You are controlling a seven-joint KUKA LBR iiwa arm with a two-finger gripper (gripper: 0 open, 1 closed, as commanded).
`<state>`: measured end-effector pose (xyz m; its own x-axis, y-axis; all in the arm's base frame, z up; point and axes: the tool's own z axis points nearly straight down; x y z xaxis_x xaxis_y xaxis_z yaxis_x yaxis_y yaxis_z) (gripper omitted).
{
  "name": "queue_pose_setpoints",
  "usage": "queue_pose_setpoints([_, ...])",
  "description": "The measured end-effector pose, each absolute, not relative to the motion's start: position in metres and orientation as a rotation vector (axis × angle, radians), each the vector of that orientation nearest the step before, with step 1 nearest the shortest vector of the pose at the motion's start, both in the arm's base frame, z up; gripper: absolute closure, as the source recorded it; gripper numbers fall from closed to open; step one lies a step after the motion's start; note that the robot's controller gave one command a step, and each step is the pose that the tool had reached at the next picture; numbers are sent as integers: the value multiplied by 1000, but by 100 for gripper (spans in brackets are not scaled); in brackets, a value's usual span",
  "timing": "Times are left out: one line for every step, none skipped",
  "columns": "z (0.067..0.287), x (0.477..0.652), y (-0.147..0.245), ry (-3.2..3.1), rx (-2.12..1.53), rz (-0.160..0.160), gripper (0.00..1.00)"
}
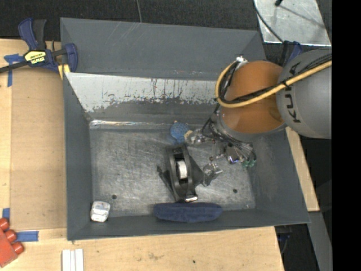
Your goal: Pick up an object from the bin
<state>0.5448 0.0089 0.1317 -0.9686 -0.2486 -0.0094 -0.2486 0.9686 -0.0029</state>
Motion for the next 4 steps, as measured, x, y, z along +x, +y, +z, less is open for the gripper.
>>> queue_pose_setpoints([112,600,-23,3135,-1,-1,0])
queue_pose_setpoints([108,628,0,3124,-257,0,0])
queue_pose_setpoints([78,630,23,3045,-667,-10,0])
queue_pose_setpoints([79,632,24,3038,-666,-8,100])
